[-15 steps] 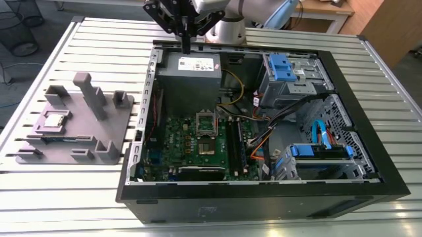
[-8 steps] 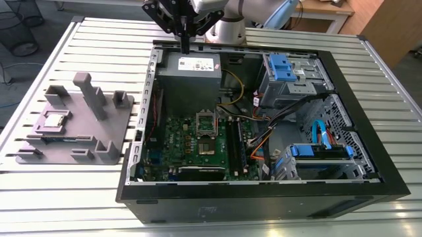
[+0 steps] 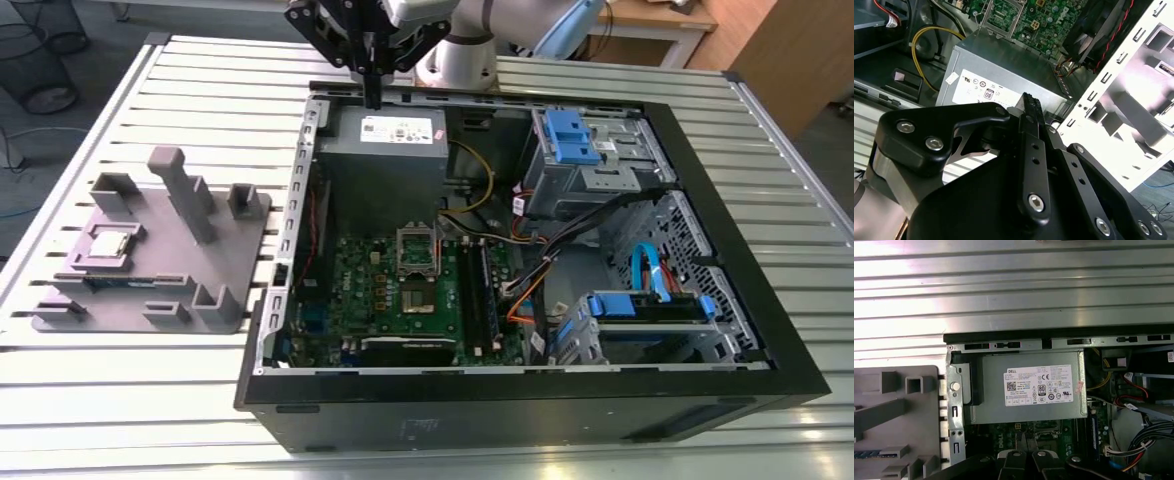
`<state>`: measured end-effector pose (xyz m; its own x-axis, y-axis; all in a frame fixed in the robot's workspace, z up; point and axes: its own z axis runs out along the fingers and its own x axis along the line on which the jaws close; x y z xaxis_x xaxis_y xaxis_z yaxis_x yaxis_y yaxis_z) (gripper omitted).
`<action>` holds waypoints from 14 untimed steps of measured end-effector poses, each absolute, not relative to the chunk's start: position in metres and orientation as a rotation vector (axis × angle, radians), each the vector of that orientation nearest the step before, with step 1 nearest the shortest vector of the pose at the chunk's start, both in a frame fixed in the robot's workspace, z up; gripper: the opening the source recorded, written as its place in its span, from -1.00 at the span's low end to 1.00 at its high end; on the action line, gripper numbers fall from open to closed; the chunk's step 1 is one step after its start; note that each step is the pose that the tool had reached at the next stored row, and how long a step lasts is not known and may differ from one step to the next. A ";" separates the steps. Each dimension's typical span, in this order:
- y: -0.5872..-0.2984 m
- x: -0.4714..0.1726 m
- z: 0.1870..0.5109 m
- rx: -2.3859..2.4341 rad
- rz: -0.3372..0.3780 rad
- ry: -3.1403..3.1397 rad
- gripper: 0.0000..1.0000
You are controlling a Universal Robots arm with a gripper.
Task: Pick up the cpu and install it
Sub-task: 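Reach for the cpu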
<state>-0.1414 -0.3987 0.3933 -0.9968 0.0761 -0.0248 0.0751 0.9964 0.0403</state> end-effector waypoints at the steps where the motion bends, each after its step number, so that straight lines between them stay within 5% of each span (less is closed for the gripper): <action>1: -0.399 -0.141 0.393 0.118 0.061 3.112 -0.79; 14: -0.399 -0.156 0.393 0.118 0.061 3.112 -0.79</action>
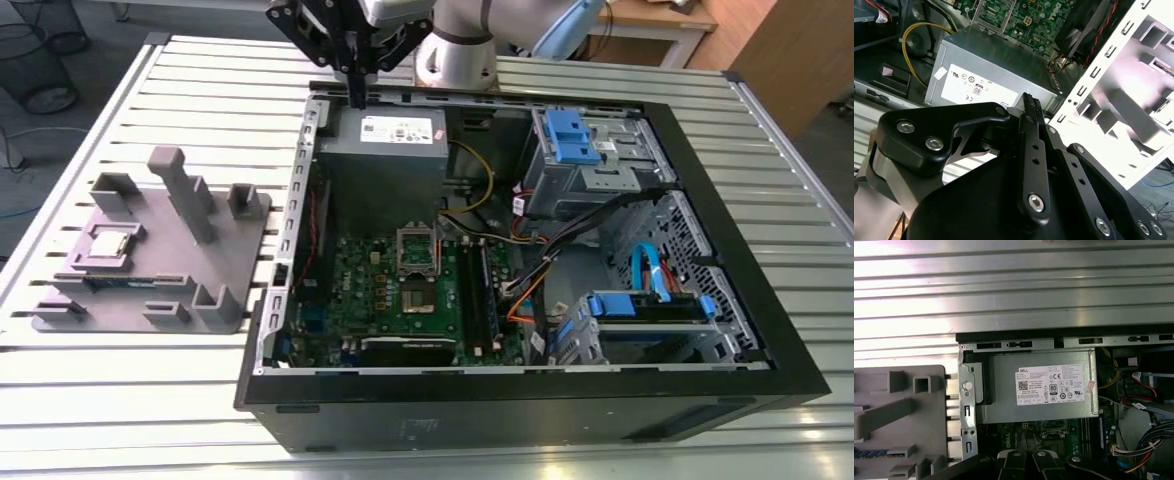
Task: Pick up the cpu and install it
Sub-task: 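Reach for the cpu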
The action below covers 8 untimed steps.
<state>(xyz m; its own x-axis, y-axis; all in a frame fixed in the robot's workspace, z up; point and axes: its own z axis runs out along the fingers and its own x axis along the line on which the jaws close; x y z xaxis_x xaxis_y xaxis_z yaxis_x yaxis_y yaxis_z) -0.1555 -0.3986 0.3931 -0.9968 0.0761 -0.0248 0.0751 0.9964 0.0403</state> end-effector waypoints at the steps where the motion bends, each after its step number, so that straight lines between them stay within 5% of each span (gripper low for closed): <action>1: -0.399 -0.157 0.393 0.118 0.061 3.112 -0.79; 8: -0.399 -0.165 0.393 0.118 0.061 3.112 -0.79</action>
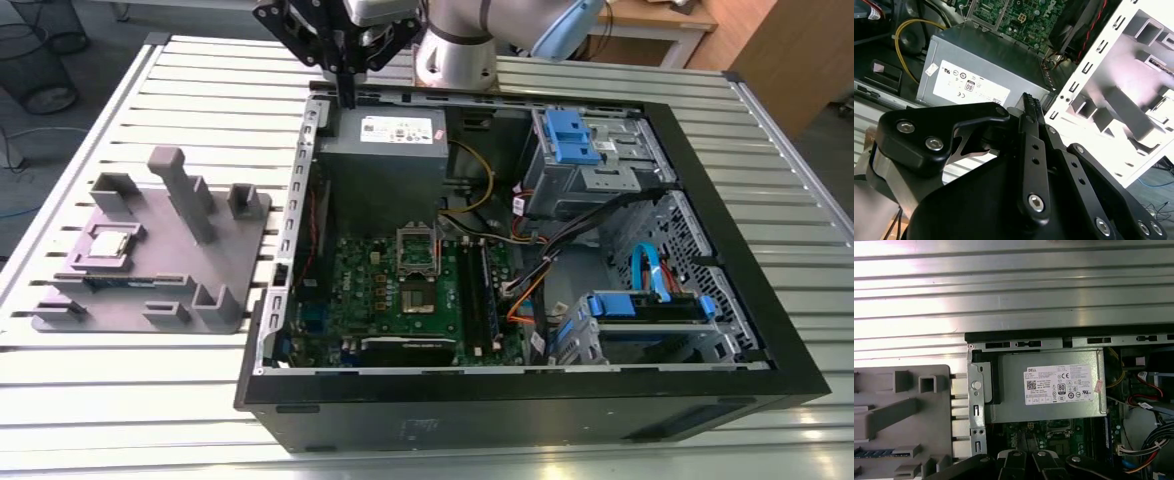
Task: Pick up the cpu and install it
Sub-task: 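Reach for the cpu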
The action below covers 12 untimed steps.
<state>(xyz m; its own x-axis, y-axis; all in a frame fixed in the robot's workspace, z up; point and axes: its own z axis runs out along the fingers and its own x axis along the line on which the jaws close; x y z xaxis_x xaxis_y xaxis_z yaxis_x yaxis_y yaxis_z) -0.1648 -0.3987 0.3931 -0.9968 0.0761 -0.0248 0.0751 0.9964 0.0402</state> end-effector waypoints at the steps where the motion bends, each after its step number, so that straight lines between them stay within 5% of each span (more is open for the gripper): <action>1: -0.399 -0.166 0.393 0.118 0.061 3.112 -0.79; 12: -0.399 -0.178 0.393 0.118 0.061 3.112 -0.79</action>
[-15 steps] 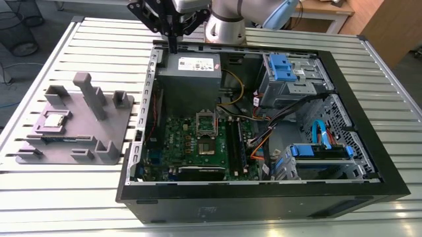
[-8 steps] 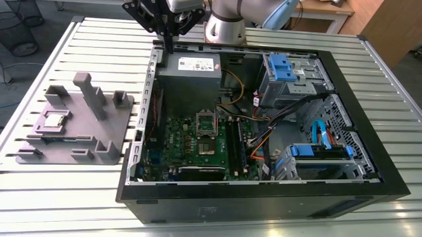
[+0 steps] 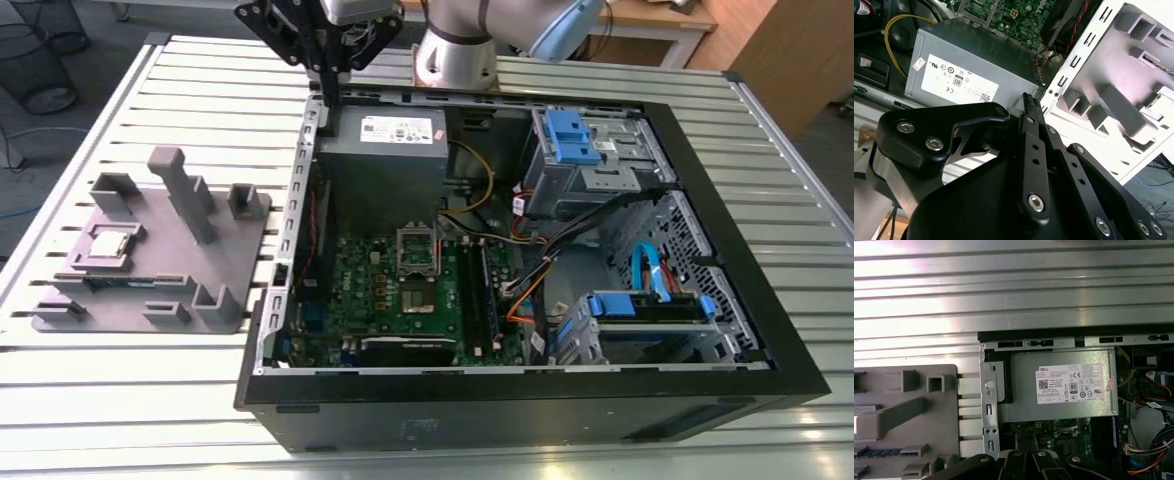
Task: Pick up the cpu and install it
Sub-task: 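Reach for the cpu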
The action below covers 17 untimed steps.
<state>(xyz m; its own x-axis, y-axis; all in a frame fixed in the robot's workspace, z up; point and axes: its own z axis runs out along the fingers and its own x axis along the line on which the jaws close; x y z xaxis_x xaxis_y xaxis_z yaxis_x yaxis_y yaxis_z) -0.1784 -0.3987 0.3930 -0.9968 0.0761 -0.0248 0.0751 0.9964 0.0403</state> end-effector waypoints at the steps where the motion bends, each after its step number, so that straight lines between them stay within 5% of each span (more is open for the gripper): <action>1: -0.399 -0.179 0.393 0.118 0.061 3.112 -0.79; 17: -0.399 -0.186 0.393 0.118 0.061 3.112 -0.79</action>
